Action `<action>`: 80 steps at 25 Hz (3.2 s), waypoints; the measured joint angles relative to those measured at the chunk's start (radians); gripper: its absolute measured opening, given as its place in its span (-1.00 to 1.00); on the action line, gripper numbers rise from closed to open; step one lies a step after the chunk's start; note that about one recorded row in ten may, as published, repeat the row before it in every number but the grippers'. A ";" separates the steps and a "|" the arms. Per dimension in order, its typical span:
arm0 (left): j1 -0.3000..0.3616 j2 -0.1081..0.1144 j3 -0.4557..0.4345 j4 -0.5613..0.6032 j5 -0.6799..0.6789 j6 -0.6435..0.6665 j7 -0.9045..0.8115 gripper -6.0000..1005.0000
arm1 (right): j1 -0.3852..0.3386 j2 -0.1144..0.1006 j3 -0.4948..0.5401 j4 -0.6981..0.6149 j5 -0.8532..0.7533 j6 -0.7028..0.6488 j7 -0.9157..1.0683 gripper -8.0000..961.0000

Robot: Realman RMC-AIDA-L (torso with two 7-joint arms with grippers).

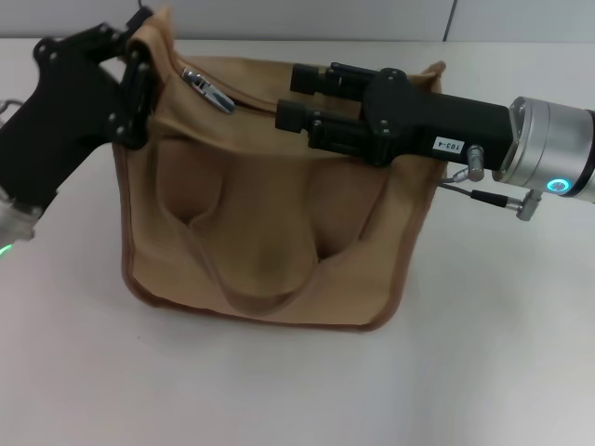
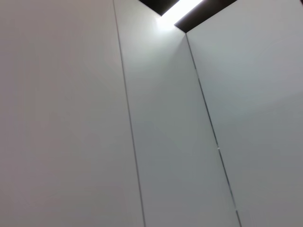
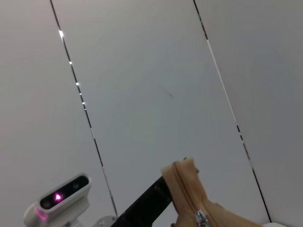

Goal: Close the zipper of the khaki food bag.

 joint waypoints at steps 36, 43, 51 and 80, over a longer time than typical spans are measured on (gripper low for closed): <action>-0.065 -0.002 -0.006 -0.026 -0.011 -0.005 0.010 -0.91 | 0.098 -0.004 -0.055 -0.020 -0.045 0.030 0.195 0.33; -0.068 -0.002 -0.006 -0.027 -0.011 -0.009 0.012 -0.91 | 0.105 -0.003 -0.072 -0.020 -0.045 0.023 0.207 0.33; -0.070 -0.002 -0.006 -0.039 -0.011 -0.012 0.039 -0.91 | 0.108 -0.002 -0.076 -0.019 -0.039 0.049 0.232 0.33; -0.102 0.009 0.076 0.161 -0.004 0.003 -0.567 -0.91 | 0.130 0.000 -0.100 -0.014 -0.036 0.067 0.260 0.33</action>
